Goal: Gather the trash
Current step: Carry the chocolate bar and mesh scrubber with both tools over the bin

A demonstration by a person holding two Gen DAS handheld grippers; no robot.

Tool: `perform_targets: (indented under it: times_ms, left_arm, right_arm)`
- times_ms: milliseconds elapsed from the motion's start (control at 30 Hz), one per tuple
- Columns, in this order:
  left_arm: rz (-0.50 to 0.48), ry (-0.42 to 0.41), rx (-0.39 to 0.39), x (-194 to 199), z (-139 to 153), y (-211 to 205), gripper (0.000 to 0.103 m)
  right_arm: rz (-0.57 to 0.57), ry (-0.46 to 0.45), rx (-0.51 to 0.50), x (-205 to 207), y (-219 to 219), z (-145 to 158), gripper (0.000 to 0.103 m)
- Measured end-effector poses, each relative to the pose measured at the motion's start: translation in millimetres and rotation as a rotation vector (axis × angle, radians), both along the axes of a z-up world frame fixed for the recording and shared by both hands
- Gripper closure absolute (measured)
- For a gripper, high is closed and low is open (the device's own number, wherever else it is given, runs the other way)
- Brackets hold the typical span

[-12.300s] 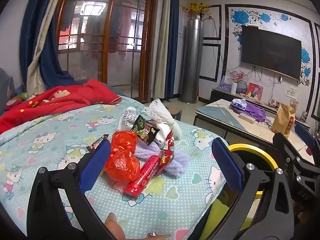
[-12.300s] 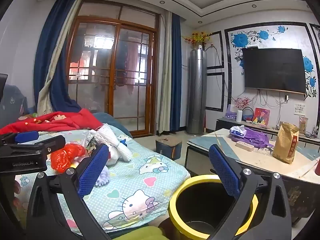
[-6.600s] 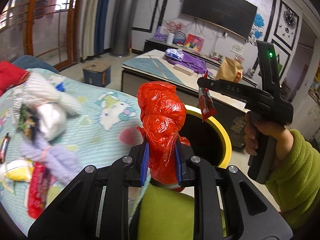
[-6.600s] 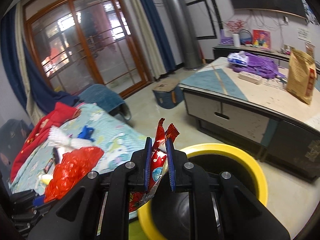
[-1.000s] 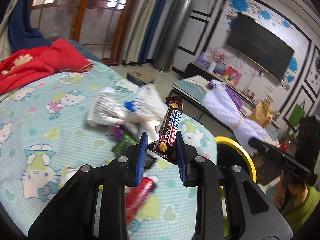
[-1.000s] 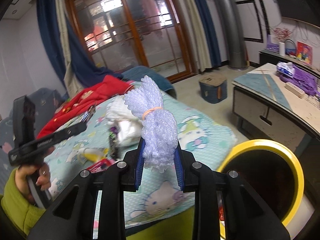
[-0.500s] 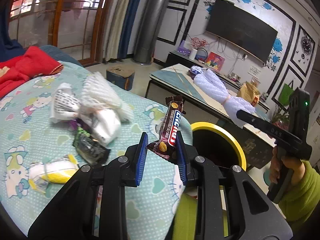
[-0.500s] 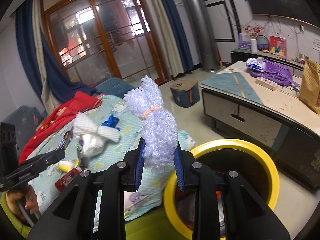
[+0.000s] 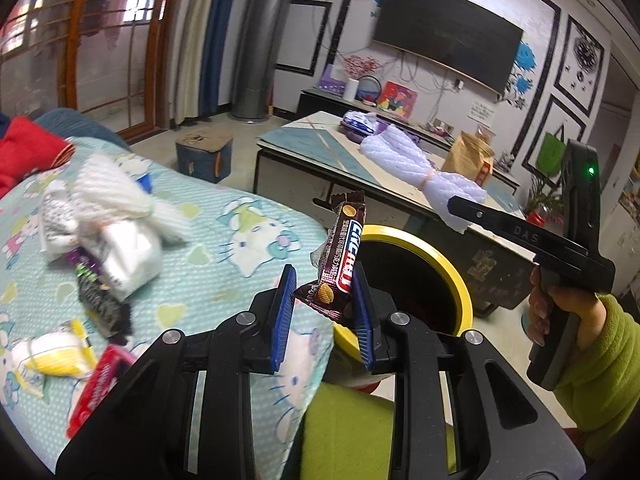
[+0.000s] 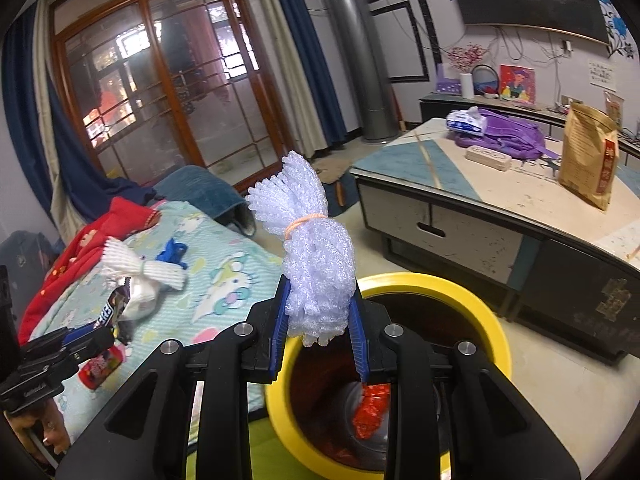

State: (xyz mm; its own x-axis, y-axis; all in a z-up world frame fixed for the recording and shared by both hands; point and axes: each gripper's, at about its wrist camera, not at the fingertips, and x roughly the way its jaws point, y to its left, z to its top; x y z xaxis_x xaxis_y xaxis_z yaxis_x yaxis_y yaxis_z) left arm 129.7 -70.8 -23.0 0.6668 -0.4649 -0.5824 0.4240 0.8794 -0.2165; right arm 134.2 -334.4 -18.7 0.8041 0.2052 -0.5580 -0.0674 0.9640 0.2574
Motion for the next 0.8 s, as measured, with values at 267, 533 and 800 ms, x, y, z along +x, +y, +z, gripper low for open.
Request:
perform_targets:
  times_ms: [267,533,800]
  left_arm:
    - [-0.060,0.003,0.033,4.0,-11.1,-34.2,0.082]
    - [-0.125,0.003,0.073,4.6,-25.9,-69.5,0.082]
    - [-0.184,0.024,0.130,9.7,-45.4,-101.5,0.082]
  right_arm:
    - [-0.085,0.053,0.019,0.0,-34.8,-21.0,0.077]
    - [-0.111,0.134,0.040,2.8,-56.5,-48.2,0.077]
    - [-0.137,0.211,0.060,8.6,-67.4,-64.0,0.077]
